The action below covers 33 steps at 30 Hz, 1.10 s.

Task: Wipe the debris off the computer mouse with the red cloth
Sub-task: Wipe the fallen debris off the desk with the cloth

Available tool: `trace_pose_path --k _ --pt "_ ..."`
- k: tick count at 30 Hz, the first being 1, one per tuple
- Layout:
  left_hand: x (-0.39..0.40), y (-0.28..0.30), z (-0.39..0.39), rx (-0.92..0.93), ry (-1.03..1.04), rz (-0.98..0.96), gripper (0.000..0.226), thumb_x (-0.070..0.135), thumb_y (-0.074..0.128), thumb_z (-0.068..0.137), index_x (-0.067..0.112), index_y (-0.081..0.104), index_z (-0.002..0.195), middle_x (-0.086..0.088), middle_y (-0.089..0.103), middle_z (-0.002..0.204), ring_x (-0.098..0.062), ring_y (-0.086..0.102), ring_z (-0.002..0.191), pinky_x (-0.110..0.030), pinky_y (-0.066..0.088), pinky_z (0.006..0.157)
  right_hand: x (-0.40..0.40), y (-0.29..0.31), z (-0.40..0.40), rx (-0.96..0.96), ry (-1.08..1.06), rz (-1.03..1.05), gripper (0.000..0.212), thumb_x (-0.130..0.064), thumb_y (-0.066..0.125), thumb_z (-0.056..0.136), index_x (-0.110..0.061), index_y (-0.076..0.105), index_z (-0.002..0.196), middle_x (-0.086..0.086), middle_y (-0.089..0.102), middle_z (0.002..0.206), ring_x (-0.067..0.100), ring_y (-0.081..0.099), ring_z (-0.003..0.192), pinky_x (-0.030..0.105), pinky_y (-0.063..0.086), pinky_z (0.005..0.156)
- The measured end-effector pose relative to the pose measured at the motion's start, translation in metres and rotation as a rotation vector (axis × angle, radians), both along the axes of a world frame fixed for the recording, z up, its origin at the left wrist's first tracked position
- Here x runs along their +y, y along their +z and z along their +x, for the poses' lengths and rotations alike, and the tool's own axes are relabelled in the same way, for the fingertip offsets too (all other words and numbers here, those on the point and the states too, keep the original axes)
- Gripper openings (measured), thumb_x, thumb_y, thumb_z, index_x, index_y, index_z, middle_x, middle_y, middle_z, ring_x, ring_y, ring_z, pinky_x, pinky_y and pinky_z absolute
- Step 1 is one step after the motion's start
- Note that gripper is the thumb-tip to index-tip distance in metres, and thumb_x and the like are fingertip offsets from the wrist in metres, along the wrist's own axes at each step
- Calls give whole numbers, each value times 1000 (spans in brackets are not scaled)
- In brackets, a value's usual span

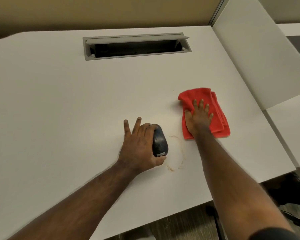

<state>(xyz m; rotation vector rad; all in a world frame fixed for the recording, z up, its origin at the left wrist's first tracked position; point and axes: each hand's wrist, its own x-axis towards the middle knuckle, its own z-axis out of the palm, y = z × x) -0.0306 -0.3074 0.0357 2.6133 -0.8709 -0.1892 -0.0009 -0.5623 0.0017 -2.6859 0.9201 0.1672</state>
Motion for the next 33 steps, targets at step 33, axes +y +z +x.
trace_pose_path --k 33 --pt "90 15 -12 44 36 -72 96 70 70 60 23 39 137 4 53 136 -30 25 147 -57 -10 117 85 1 -247 -112 770 330 43 -24 49 90 -36 55 130 -23 43 144 3 27 144 29 10 122"
